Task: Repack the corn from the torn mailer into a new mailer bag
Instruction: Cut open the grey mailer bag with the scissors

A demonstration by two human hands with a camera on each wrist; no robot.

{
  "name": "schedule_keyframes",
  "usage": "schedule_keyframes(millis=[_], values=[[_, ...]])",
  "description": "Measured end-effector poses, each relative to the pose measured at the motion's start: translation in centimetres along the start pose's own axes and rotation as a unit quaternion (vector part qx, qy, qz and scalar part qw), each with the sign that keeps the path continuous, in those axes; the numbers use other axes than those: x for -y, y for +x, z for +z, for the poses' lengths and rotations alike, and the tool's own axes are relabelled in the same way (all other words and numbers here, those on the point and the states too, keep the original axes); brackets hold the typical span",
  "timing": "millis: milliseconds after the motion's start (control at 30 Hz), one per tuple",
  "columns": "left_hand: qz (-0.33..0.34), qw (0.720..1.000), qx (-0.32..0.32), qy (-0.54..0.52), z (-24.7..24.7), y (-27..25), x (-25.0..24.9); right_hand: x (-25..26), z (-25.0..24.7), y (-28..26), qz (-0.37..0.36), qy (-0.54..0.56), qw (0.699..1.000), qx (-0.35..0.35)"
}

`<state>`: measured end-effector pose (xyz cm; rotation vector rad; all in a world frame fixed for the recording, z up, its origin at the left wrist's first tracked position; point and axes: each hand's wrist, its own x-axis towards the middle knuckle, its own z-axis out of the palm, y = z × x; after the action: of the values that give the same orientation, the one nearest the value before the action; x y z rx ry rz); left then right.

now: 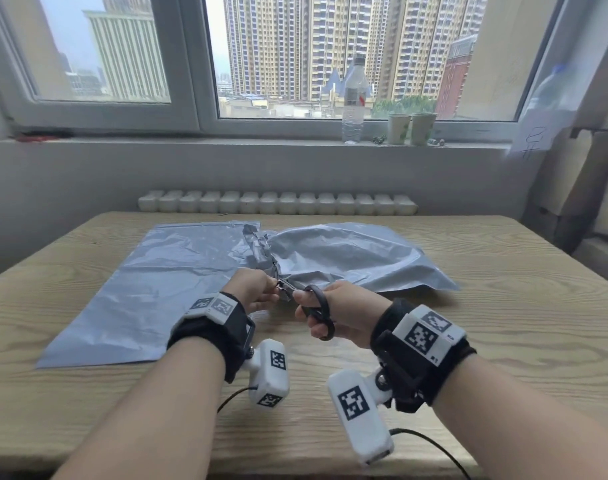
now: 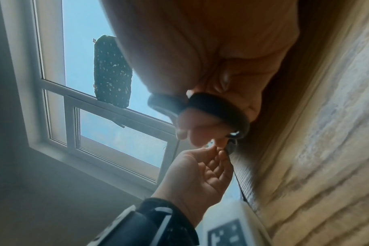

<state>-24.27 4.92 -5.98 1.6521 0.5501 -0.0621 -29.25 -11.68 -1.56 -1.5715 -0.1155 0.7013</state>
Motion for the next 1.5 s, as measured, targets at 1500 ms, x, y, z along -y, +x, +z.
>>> schedule_keyframes(millis=[1500], values=[[0.048,0.993,-0.011,0.105,0.5,0.8,-1.3,-0.2,-1.0,1.5,0.035,-0.016,0.998,0.059]])
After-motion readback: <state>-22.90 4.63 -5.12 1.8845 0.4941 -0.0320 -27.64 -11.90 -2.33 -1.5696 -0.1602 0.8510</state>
